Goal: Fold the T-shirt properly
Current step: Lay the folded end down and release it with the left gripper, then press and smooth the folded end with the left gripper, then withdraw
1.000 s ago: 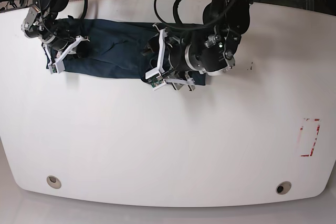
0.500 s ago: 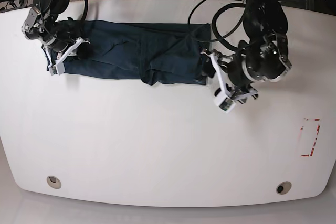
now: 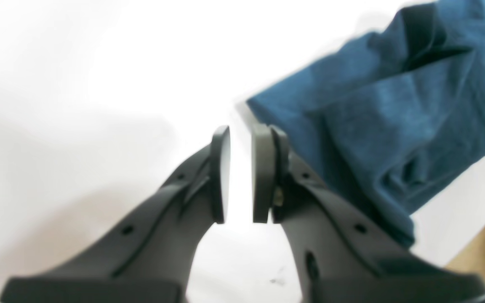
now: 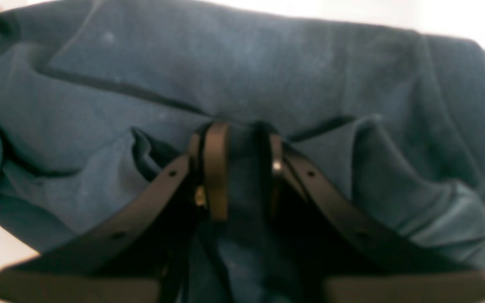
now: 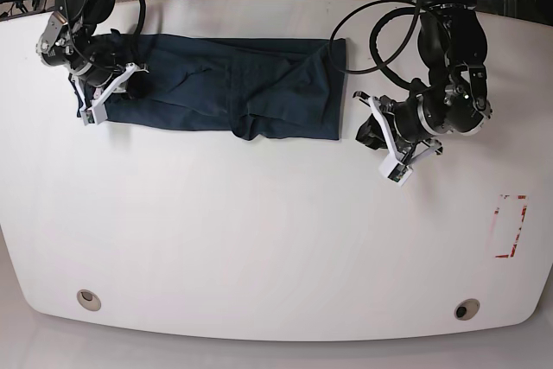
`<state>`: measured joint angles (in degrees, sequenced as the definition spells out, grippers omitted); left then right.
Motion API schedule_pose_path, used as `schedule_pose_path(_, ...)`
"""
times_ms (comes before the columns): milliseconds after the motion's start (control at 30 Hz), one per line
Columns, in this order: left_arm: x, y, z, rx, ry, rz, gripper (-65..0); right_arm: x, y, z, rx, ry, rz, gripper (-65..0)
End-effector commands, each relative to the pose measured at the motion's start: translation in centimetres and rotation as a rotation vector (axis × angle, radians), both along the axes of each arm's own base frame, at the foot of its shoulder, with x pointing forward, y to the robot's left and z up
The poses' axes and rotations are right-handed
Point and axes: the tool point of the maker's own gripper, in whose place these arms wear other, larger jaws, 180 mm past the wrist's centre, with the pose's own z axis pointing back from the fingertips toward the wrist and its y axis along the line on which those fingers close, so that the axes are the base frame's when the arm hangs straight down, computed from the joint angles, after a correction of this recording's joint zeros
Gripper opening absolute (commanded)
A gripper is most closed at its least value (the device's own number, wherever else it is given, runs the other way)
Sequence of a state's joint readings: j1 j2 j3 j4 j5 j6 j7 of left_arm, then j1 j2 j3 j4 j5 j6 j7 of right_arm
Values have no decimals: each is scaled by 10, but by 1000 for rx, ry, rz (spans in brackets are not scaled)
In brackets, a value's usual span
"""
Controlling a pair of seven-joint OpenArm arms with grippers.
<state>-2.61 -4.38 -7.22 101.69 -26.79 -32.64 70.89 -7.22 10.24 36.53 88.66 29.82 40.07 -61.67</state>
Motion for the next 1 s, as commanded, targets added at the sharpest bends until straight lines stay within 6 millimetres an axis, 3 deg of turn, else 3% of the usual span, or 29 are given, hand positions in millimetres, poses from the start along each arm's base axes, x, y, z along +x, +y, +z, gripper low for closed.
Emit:
schedule_pose_path(0, 10, -2, 6, -29, -24, 2, -585, 3, -5, 5, -20, -7, 3, -528)
schedule_pose_path(67, 8, -4, 1, -32, -8, -4, -585, 3, -4, 4, -18, -6, 2, -528)
schedule_pose_path(367, -7, -63, -7, -5, 16, -225, -583, 2, -3, 4, -16, -4, 2, -528)
schedule_pose_path(633, -32, -114, -23, 31, 69, -433, -582, 1, -4, 3, -16, -1, 2, -528)
schedule_pose_path(800, -50, -132, -30, 140, 96, -618, -581, 1, -4, 3, -17, 0, 2, -528)
schedule_pose_path(967, -62, -160, -7, 167, -17, -780, -581, 0, -4, 2, -17, 3, 2, -528)
